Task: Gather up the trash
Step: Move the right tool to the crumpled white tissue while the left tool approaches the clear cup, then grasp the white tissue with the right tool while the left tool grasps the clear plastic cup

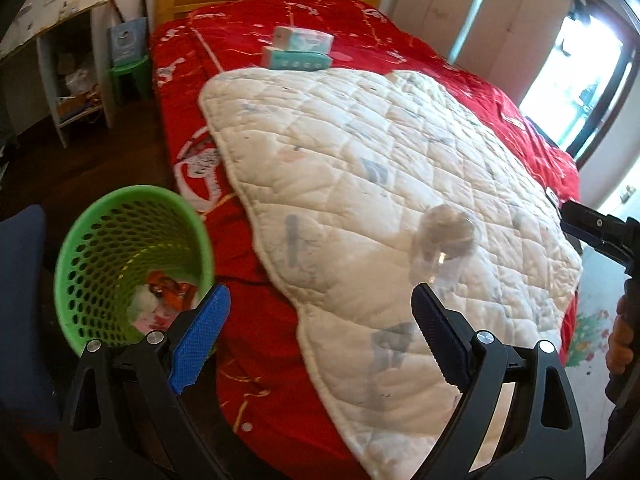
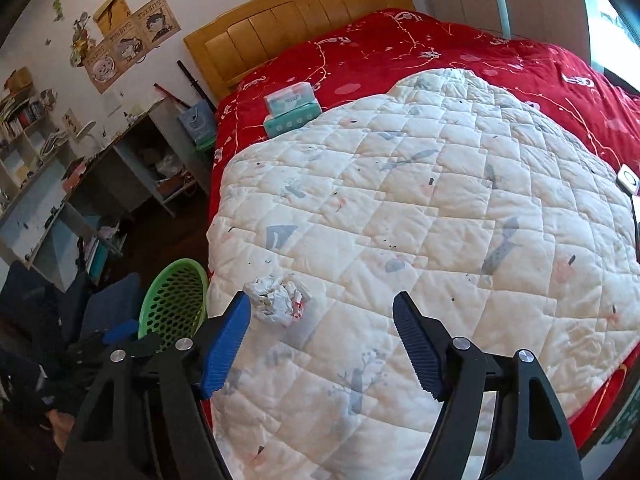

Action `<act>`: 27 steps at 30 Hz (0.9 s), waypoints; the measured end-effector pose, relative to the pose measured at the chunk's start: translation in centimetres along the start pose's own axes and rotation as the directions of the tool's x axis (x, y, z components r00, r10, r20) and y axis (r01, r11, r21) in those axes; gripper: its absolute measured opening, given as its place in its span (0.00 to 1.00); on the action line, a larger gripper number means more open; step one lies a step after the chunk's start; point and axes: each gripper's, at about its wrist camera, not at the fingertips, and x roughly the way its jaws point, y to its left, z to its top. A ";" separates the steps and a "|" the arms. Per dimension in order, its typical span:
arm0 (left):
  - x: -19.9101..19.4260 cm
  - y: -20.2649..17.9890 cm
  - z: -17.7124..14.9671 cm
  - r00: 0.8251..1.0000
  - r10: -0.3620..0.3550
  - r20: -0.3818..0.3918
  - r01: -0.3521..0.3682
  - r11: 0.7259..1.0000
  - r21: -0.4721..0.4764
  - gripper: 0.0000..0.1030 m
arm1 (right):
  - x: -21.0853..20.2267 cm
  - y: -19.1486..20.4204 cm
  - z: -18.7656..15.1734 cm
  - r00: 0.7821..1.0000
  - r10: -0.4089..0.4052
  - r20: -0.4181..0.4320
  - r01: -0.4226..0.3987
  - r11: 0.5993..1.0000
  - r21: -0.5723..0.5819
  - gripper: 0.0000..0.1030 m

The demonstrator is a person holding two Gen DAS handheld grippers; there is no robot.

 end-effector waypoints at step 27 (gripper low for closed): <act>6.8 -6.2 0.4 0.976 -0.208 -0.068 0.213 0.973 0.086 0.66 | 7.2 -0.7 1.1 0.971 0.186 -0.150 -0.155 0.968 0.199 0.54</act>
